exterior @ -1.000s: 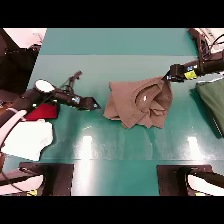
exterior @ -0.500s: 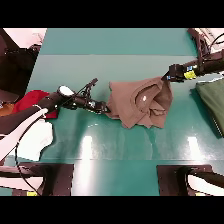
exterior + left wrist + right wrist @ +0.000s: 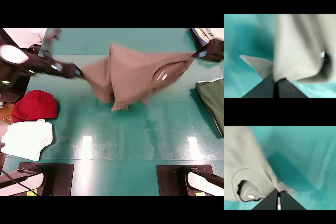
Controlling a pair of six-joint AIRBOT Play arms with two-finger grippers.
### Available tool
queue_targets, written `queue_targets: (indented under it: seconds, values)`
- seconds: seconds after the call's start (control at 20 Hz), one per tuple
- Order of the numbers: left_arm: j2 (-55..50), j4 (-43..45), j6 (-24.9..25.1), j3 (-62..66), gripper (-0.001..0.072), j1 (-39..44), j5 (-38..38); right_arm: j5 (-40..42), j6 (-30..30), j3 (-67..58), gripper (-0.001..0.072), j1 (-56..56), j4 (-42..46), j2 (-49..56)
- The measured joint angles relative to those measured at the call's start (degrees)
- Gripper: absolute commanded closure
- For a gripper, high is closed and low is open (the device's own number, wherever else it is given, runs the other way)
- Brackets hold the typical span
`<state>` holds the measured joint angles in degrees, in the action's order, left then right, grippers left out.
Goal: Fold the shirts.
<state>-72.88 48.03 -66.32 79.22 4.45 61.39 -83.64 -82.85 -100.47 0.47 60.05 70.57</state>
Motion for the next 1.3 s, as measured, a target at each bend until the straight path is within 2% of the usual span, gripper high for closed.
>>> queue_targets:
  seconds: [0.25,0.55,0.85,1.1,1.3]
  values:
    - [9.20,5.73,0.22,11.96,0.0680,-3.91,2.27,-0.68,0.81,-7.87,0.0691,-2.73,-0.31,-3.10]
    - [14.05,10.40,0.68,24.90,0.0680,-4.74,4.66,-1.01,1.90,-13.81,0.0691,-3.32,1.86,-6.71]
    - [15.56,9.64,-1.60,35.98,0.0680,-4.85,13.05,-0.96,2.14,-15.26,0.0691,-3.41,5.03,-11.69]
    - [16.85,5.84,-3.26,36.92,0.0680,-4.87,18.60,-1.88,2.08,-15.43,0.0691,-3.43,5.97,-12.35]
    - [11.02,5.84,-3.41,31.71,0.0680,-4.74,19.23,-6.58,0.26,-15.41,0.0692,-3.41,5.73,-3.85]
